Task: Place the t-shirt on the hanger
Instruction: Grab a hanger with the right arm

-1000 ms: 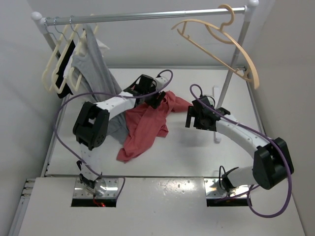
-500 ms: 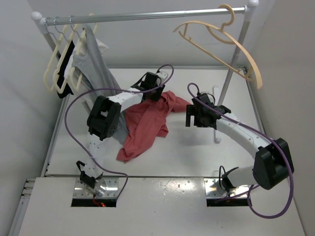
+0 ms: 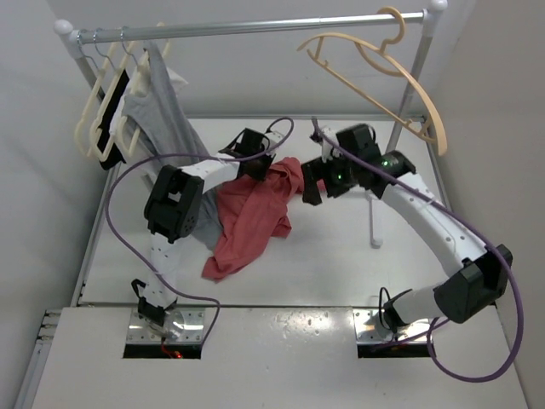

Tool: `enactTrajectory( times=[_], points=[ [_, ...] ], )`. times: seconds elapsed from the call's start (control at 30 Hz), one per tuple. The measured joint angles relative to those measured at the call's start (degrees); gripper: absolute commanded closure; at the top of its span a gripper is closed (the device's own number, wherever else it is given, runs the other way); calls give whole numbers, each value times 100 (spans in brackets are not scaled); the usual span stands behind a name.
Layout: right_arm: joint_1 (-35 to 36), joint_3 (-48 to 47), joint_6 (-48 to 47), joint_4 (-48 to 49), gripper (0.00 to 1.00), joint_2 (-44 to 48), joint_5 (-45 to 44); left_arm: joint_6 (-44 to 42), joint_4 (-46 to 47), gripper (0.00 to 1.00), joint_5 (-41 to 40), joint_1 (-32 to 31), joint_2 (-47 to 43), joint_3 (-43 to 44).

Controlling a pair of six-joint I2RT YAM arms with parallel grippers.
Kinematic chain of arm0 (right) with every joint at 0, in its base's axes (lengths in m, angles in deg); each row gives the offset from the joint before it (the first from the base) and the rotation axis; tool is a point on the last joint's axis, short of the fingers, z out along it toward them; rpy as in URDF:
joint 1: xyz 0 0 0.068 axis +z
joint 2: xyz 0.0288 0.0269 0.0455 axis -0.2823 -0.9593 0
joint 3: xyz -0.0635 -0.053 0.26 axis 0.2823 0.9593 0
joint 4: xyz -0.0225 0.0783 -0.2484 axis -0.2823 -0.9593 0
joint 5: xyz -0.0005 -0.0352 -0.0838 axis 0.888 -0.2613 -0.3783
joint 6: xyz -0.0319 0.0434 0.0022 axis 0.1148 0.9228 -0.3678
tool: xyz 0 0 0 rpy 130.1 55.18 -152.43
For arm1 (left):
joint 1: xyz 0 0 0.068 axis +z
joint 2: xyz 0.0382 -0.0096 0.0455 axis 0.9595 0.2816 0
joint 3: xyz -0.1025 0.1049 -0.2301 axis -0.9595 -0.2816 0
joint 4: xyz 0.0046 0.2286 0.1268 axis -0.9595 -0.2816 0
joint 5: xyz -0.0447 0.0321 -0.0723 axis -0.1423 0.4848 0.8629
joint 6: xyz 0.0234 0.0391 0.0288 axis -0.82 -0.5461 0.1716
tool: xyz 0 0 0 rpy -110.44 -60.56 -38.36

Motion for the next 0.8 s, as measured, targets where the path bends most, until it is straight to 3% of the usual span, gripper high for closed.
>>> enactTrajectory(
  times=[0.2, 0.33, 0.4, 0.57, 0.8],
  points=[
    [4, -2326, -459, -389, 15, -343, 1945, -518, -525, 100, 313, 24, -846, -144],
    [-2, -3163, -293, -295, 20, -308, 2142, -719, -680, 100, 494, 24, -1397, -205],
    [-11, -3425, -188, -98, 14, -227, 1989, -763, -717, 100, 601, 24, -1569, -269],
    [-31, -3539, -39, 634, 6, 358, 758, -756, -850, 100, 826, 24, -1639, -413],
    [-57, -2986, -376, 1718, 1, 1224, -3217, -616, -1001, 100, 1034, 24, -1639, -466]
  ],
)
